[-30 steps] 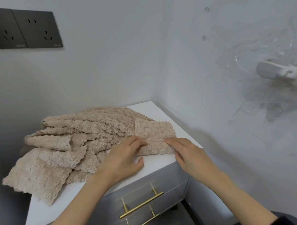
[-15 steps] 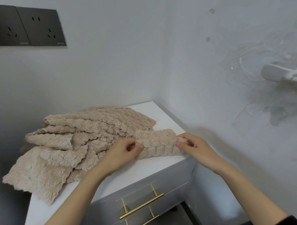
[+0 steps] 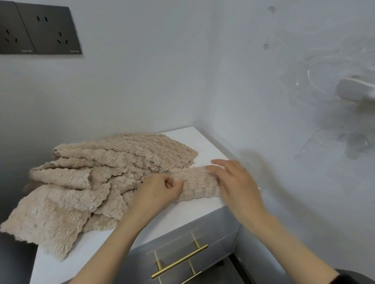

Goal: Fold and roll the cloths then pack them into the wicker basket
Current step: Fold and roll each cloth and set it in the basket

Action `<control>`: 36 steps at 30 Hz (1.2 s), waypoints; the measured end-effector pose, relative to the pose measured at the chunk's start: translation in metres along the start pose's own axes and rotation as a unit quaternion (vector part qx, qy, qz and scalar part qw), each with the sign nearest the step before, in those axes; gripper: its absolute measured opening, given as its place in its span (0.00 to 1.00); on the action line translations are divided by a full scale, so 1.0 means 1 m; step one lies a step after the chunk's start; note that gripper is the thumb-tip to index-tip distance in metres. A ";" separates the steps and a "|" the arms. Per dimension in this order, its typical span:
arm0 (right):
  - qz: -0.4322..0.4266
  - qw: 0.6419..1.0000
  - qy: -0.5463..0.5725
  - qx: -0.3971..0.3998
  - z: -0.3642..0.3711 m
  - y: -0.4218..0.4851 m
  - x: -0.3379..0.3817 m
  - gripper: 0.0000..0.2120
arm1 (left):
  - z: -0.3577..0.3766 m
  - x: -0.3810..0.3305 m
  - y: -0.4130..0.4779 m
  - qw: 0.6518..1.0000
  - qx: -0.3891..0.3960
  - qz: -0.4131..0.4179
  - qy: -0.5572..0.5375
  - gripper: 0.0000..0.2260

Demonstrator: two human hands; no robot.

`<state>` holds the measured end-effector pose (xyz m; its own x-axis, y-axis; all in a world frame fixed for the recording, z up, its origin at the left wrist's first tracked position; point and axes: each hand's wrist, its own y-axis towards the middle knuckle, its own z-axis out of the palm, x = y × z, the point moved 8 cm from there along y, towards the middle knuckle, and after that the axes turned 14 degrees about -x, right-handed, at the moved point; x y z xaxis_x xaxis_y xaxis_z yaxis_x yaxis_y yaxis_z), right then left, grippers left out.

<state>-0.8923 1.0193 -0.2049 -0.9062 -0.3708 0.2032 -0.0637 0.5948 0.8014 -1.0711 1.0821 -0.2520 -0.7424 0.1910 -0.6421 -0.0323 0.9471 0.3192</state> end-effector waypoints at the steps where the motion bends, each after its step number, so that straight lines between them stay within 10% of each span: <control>1: -0.047 0.999 0.002 0.002 0.003 -0.004 0.014 0.21 | 0.000 0.000 0.001 1.000 0.001 -0.001 -0.002 0.14; 8: -0.142 0.988 -0.041 0.038 0.020 -0.018 0.044 0.24 | 0.000 0.001 0.002 1.000 0.006 -0.010 -0.002 0.14; 19: -0.044 0.992 -0.073 0.097 -0.001 -0.024 0.001 0.21 | -0.008 -0.003 -0.004 0.999 -0.032 -0.005 0.038 0.10; 26: -0.072 0.987 -0.058 0.133 0.001 -0.018 0.008 0.22 | -0.015 -0.046 -0.024 0.958 -0.084 0.274 0.028 0.08; 36: -0.050 0.981 -0.009 0.190 0.023 -0.005 -0.011 0.21 | -0.006 -0.026 -0.016 0.982 0.024 0.185 -0.022 0.17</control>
<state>-0.8914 1.0368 -0.2244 -0.8948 -0.4298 0.1210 -0.3003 0.7798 0.5493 -1.0551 1.0603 -0.2366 -0.6678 0.5337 -0.5189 0.2665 0.8223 0.5027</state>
